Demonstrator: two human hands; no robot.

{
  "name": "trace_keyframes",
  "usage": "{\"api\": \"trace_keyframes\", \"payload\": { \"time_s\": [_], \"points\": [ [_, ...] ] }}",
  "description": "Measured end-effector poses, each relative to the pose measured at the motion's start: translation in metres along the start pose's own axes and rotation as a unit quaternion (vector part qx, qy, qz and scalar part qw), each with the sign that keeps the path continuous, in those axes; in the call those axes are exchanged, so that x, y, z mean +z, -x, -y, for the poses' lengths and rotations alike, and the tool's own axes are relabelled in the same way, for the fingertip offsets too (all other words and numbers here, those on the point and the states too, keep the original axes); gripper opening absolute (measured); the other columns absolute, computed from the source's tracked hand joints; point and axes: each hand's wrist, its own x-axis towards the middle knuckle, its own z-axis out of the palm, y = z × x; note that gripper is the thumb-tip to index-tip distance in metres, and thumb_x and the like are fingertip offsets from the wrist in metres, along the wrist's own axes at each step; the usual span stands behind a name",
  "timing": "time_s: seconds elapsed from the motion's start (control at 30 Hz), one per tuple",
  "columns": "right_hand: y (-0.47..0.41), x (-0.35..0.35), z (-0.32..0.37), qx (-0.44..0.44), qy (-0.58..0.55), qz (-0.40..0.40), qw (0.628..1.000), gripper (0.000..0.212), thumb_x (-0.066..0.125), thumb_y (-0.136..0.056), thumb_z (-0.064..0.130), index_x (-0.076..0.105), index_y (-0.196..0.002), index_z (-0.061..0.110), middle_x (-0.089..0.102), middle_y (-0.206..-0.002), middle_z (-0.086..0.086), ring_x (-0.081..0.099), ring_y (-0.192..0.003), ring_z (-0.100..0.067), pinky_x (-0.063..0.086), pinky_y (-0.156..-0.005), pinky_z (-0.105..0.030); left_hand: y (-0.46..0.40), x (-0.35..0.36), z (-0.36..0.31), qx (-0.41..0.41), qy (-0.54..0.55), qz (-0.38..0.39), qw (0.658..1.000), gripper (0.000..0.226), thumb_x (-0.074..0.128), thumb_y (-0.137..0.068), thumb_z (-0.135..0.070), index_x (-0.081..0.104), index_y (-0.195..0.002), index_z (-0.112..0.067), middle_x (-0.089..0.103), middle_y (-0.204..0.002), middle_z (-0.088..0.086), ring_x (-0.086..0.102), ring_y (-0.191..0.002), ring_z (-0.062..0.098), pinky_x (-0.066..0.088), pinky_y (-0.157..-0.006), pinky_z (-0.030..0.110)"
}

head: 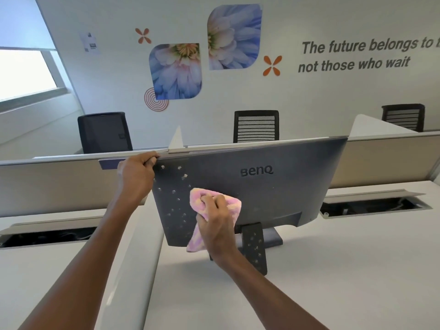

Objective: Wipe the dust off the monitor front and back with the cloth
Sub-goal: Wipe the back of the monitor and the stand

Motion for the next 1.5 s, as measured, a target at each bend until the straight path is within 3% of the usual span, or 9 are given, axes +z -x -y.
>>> {"api": "trace_keyframes", "payload": {
  "time_s": [0.17, 0.33, 0.43, 0.57, 0.77, 0.87, 1.07, 1.3, 1.5],
  "points": [
    [0.033, 0.021, -0.024, -0.013, 0.050, 0.090, 0.995, 0.037, 0.074, -0.066, -0.001, 0.065, -0.096, 0.019, 0.058, -0.093, 0.002, 0.054, -0.065, -0.017, 0.048, -0.047, -0.027, 0.001, -0.004, 0.000, 0.008, -0.006, -0.001, 1.000, 0.026, 0.053, -0.101, -0.020, 0.073, -0.116, -0.016, 0.072, -0.112, 0.003, 0.057, -0.087, 0.012, 0.037, -0.070, 0.009],
    [0.027, 0.006, -0.033, 0.062, 0.021, 0.020, 0.998, 0.034, 0.077, -0.076, 0.009, 0.061, -0.106, 0.013, 0.059, -0.100, -0.003, 0.061, -0.078, -0.019, 0.049, -0.059, -0.019, 0.004, -0.004, -0.004, 0.012, -0.008, -0.003, 1.000, 0.025, 0.053, -0.101, -0.019, 0.074, -0.115, -0.016, 0.072, -0.106, 0.002, 0.056, -0.081, 0.010, 0.031, -0.054, -0.005],
    [0.014, 0.004, -0.018, 0.020, 0.025, 0.015, 0.999, 0.039, 0.079, -0.073, 0.008, 0.061, -0.108, 0.013, 0.059, -0.100, -0.004, 0.059, -0.077, -0.018, 0.051, -0.059, -0.023, 0.002, -0.001, -0.003, 0.006, -0.008, -0.004, 1.000, 0.026, 0.052, -0.101, -0.020, 0.074, -0.116, -0.016, 0.072, -0.110, 0.003, 0.057, -0.083, 0.011, 0.035, -0.062, -0.002],
    [0.027, 0.018, -0.027, -0.034, 0.058, 0.092, 0.993, 0.036, 0.074, -0.068, 0.000, 0.062, -0.097, 0.017, 0.059, -0.094, 0.000, 0.056, -0.069, -0.019, 0.047, -0.049, -0.026, 0.001, -0.003, 0.000, 0.007, -0.008, -0.004, 1.000, 0.026, 0.053, -0.101, -0.021, 0.074, -0.116, -0.017, 0.073, -0.109, 0.006, 0.058, -0.084, 0.016, 0.046, -0.083, 0.026],
    [0.037, 0.008, -0.053, 0.088, 0.039, 0.033, 0.995, 0.030, 0.074, -0.077, 0.006, 0.059, -0.101, 0.014, 0.059, -0.101, -0.002, 0.061, -0.078, -0.021, 0.052, -0.056, -0.023, 0.001, -0.003, -0.001, 0.004, -0.011, 0.003, 1.000, 0.027, 0.052, -0.101, -0.022, 0.073, -0.117, -0.017, 0.071, -0.112, 0.003, 0.058, -0.086, 0.013, 0.037, -0.069, 0.010],
    [0.021, 0.003, -0.035, 0.042, 0.026, 0.021, 0.999, 0.033, 0.076, -0.076, 0.008, 0.061, -0.105, 0.014, 0.059, -0.102, -0.004, 0.059, -0.078, -0.019, 0.051, -0.059, -0.021, 0.002, 0.000, -0.003, 0.005, -0.010, 0.001, 1.000, 0.027, 0.051, -0.102, -0.021, 0.073, -0.117, -0.017, 0.071, -0.111, 0.003, 0.058, -0.083, 0.015, 0.043, -0.070, 0.016],
    [0.046, 0.022, -0.049, -0.009, 0.076, 0.137, 0.988, 0.038, 0.076, -0.065, 0.006, 0.062, -0.097, 0.021, 0.060, -0.096, 0.002, 0.061, -0.068, -0.019, 0.050, -0.047, -0.027, -0.001, -0.003, 0.003, 0.013, -0.023, 0.004, 1.000, 0.026, 0.052, -0.101, -0.023, 0.074, -0.114, -0.022, 0.073, -0.111, 0.004, 0.058, -0.091, 0.017, 0.047, -0.087, 0.030],
    [0.019, -0.008, -0.058, 0.052, 0.034, 0.005, 0.998, 0.037, 0.081, -0.070, 0.007, 0.062, -0.101, 0.013, 0.059, -0.099, -0.005, 0.059, -0.079, -0.021, 0.047, -0.062, -0.021, -0.001, 0.000, 0.000, 0.019, -0.020, 0.001, 1.000, 0.026, 0.052, -0.101, -0.022, 0.073, -0.115, -0.018, 0.072, -0.110, 0.005, 0.058, -0.087, 0.017, 0.044, -0.082, 0.026],
    [0.036, -0.002, -0.078, 0.006, 0.037, 0.104, 0.994, 0.034, 0.070, -0.070, 0.006, 0.063, -0.101, 0.016, 0.059, -0.105, -0.003, 0.061, -0.082, -0.024, 0.049, -0.062, -0.023, 0.000, -0.002, 0.000, 0.015, -0.027, 0.002, 1.000, 0.026, 0.052, -0.101, -0.023, 0.074, -0.115, -0.020, 0.073, -0.108, 0.006, 0.058, -0.085, 0.018, 0.046, -0.082, 0.030]
  ]
}}
